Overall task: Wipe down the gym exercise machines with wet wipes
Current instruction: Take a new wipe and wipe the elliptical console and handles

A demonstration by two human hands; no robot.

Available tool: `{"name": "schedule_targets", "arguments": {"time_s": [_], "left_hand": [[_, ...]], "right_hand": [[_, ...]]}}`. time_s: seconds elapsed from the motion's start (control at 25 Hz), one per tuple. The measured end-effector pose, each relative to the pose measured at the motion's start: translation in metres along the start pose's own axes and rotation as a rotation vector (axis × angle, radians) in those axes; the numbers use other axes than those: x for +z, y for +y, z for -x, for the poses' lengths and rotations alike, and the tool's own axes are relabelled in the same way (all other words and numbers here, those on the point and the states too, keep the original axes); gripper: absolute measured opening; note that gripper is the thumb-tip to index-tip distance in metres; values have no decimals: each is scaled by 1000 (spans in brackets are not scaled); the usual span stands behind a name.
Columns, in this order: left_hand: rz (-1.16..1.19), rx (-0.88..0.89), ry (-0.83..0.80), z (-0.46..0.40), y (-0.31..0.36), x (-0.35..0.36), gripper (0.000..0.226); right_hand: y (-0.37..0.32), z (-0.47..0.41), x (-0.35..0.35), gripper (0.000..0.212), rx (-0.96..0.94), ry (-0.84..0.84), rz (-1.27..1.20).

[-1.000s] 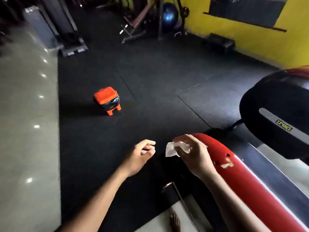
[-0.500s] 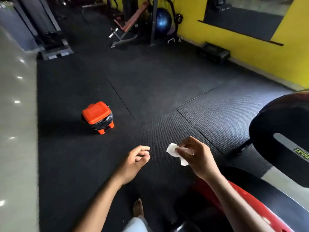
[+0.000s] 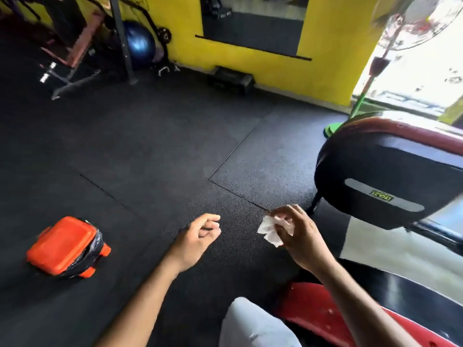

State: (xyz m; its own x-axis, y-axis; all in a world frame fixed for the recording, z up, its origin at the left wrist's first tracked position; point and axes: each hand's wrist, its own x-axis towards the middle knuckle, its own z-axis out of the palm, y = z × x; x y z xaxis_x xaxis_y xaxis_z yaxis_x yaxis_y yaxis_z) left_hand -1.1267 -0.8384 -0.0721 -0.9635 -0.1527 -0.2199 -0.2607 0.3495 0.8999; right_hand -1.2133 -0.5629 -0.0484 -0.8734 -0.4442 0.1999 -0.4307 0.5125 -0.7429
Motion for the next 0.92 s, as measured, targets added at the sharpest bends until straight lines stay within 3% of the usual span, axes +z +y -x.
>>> {"name": "schedule_targets", "arguments": {"time_s": [0.12, 0.24, 0.52, 0.68, 0.92], "left_hand": [[-85, 64, -146, -76, 24, 23, 33], [-154, 93, -256, -164, 42, 52, 27], [-359, 216, -677, -364, 134, 155, 25], [-340, 361, -802, -435, 209, 229, 27], [-342, 452, -1051, -521, 254, 344, 26]], "right_hand": [[31, -28, -16, 13, 171, 48, -78], [76, -55, -28, 21, 340, 90, -177], [183, -114, -96, 2, 593, 537, -332], [213, -139, -164, 16, 694, 725, -405], [277, -153, -228, 11, 780, 1033, -429]]}}
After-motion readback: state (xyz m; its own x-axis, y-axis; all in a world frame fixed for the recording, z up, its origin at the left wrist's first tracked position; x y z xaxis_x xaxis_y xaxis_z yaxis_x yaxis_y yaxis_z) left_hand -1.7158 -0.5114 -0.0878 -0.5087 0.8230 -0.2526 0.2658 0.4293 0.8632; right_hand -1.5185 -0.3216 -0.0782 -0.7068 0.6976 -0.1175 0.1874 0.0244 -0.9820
